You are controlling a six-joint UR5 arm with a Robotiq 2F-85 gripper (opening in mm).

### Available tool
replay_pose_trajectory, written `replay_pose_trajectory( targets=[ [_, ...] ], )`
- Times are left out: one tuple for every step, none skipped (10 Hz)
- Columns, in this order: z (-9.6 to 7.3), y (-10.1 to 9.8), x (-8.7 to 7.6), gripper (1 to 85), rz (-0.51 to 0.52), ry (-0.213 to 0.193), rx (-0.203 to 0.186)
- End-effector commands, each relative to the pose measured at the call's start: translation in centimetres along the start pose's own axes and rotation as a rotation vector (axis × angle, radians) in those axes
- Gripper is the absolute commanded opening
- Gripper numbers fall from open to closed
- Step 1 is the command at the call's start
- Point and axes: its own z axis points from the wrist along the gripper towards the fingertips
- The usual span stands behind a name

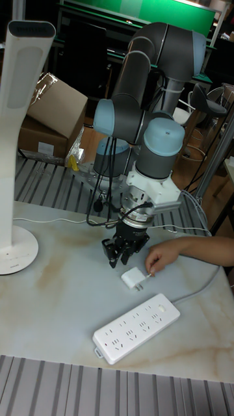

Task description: Plug in the power cord of the desk lamp, turn on the socket, and light up the desk lamp

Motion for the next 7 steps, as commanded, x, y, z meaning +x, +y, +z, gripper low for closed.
replay_pose_trajectory(
  targets=[
    [0.1,0.0,0.0,37.7,-0.200,-0.008,0.015],
    [0.1,0.3,-0.1,39.7,-0.237,-0.012,0.005],
    [0.1,0.5,-0.1,42.0,-0.259,-0.015,-0.004],
    [0.1,0.6,0.1,42.3,-0.268,-0.012,-0.007],
    [0.2,0.9,0.2,42.7,-0.271,-0.013,-0.024],
    [0.2,1.3,0.4,43.3,-0.264,-0.014,-0.043],
    [0.2,1.6,0.6,44.0,-0.241,-0.009,-0.054]
  ],
)
